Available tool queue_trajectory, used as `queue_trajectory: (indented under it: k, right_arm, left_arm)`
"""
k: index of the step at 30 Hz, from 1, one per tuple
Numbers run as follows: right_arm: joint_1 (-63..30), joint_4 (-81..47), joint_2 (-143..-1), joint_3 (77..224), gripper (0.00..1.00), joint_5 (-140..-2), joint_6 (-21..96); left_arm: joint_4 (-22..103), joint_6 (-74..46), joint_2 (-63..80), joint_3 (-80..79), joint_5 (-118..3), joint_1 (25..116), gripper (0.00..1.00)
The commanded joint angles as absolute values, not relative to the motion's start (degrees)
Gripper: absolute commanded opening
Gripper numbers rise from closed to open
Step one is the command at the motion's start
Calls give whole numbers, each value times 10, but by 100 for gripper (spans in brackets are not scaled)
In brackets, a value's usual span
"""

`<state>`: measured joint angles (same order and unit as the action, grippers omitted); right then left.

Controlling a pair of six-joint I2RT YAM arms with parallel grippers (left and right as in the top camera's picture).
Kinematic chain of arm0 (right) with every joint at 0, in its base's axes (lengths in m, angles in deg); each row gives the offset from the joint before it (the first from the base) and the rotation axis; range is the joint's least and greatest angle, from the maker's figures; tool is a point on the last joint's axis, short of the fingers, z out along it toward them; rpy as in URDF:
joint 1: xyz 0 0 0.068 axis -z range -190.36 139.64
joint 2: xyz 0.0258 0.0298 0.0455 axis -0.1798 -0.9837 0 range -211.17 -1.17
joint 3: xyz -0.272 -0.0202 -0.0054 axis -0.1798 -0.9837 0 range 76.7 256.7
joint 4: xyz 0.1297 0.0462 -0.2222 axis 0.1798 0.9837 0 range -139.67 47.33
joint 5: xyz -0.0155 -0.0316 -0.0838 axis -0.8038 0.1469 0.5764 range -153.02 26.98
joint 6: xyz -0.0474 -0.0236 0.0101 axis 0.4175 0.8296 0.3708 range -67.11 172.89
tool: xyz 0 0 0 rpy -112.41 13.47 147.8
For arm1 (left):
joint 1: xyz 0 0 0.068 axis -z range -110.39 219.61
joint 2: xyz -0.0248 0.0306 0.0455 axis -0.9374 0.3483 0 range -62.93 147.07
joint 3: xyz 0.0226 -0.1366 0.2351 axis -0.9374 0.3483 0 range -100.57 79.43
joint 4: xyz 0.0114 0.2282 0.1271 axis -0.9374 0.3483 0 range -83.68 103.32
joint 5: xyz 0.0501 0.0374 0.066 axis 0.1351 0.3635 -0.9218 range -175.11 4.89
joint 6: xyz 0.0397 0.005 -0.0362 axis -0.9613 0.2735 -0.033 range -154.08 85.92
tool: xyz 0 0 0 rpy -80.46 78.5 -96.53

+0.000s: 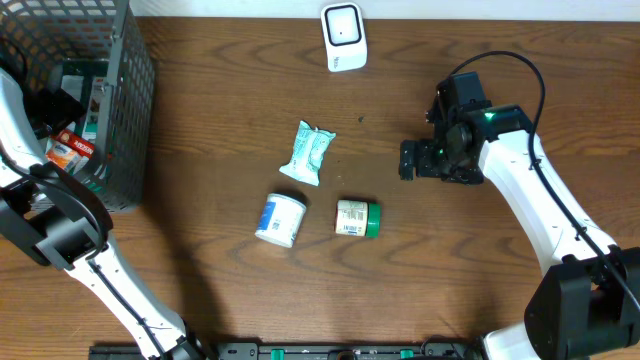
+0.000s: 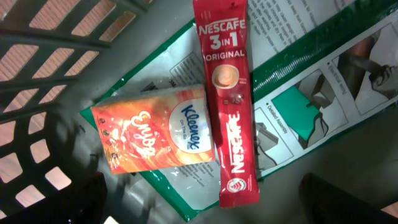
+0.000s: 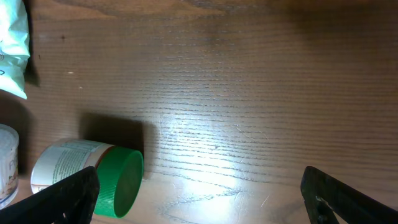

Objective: Scan the item barcode
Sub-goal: 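Reach the left gripper into the basket toward the orange Kleenex pack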

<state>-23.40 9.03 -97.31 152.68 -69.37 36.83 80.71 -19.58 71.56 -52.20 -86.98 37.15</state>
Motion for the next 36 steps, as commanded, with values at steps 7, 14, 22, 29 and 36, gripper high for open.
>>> queue_trajectory:
  k: [7,14,22,29,36]
  right_arm:
    - [-232,90,-969,1526,99,-689,373]
    - [-232,90,-969,1526,99,-689,373]
    - [-232,90,-969,1526,99,-689,373]
    - [-232,90,-969,1526,99,-689,373]
    - [-232,90,-969,1526,99,-689,373]
  left_arm:
    - [767,-189,718,-477,-878,378,98]
    - [710,-189,718,-413,-892,378,98]
    - [668,-189,718,-349,-892,378,98]
    - [669,-190,716,-348,-892,378,78]
    - [674,-190,715,-348,-892,378,64]
